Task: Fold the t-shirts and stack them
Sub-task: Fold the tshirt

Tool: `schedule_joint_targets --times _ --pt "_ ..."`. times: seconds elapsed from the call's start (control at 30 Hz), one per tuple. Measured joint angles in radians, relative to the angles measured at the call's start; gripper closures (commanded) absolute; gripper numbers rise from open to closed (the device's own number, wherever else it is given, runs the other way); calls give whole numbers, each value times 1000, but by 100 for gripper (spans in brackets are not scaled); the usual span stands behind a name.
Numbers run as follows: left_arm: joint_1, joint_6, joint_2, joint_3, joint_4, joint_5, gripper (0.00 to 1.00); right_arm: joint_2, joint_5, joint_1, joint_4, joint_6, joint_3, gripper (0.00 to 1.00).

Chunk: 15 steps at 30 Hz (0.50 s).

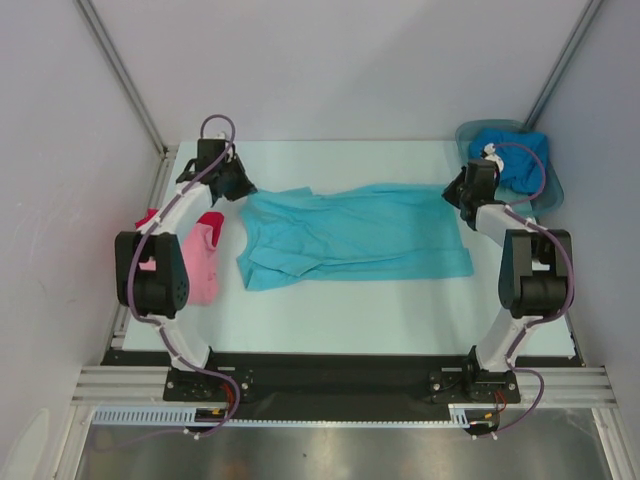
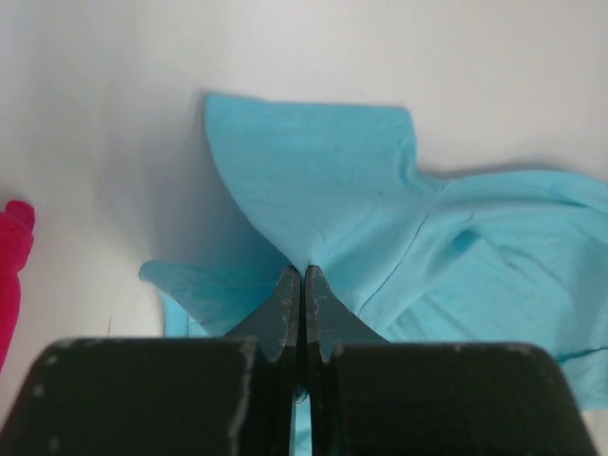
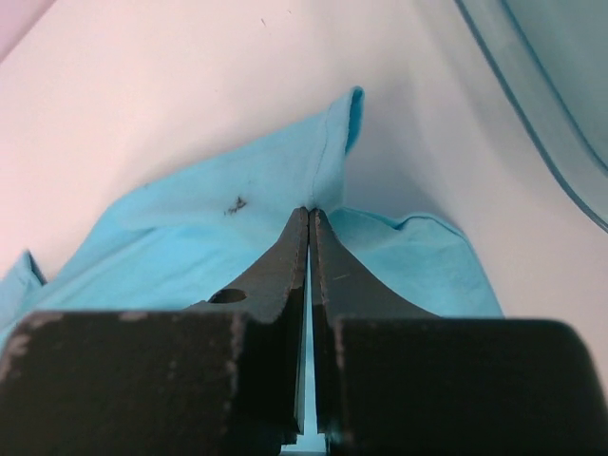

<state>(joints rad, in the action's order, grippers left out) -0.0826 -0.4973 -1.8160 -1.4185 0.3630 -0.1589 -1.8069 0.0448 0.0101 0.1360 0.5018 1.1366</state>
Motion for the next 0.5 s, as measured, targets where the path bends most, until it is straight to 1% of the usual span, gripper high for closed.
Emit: schedule_joint_targets --times 0.23,0.5 --pt "2 0 128 73 -4 17 100 89 20 35 9 39 -90 100" --pt "6 -2 230 201 -1 27 100 150 60 117 -4 101 -201 100"
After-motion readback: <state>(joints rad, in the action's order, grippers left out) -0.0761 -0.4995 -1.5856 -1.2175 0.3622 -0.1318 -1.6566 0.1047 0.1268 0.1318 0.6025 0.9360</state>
